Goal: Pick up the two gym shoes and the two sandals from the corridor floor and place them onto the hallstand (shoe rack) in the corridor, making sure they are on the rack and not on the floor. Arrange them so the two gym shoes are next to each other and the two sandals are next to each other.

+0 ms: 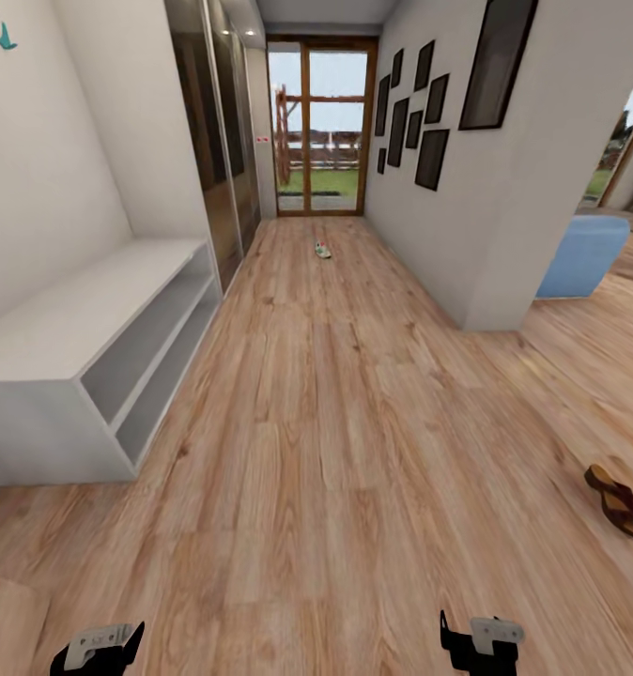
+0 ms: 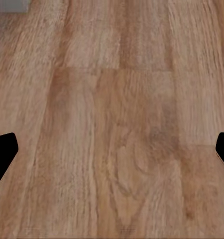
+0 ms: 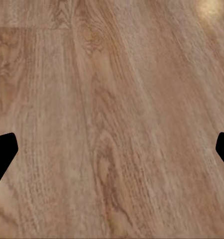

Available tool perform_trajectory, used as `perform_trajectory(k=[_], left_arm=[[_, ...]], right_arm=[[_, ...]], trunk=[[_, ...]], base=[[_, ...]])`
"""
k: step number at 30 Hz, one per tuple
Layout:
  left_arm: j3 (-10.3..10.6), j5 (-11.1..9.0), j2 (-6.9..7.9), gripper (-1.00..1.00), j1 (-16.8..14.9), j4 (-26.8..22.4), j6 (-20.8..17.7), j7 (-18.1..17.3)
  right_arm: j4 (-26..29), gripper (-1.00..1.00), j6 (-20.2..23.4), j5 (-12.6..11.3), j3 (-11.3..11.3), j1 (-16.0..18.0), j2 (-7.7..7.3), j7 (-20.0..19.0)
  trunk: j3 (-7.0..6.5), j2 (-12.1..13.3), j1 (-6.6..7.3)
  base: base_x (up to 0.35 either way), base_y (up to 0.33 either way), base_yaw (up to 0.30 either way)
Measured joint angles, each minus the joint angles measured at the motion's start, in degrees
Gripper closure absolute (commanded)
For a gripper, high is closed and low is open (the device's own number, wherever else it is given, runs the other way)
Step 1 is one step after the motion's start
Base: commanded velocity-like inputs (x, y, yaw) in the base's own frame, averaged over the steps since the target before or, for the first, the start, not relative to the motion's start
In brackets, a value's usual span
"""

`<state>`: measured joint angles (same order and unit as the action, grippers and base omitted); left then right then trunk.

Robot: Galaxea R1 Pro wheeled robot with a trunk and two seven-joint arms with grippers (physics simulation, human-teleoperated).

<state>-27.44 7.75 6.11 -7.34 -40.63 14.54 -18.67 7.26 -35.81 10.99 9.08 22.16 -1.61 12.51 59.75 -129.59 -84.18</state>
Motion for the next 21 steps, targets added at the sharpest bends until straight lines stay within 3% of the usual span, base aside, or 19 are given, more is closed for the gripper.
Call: perform_trajectory(k=[21], left_arm=[[0.0,0.0,0.0,-1.0,-0.01,0.0,0.0,0.0]], right_arm=[[-0.01,-1.0,0.0,0.0,0.05,0.0,0.02,0.19]], trunk=[[0.0,0.0,0.0]], base=[[0.338,0.0,0.0]])
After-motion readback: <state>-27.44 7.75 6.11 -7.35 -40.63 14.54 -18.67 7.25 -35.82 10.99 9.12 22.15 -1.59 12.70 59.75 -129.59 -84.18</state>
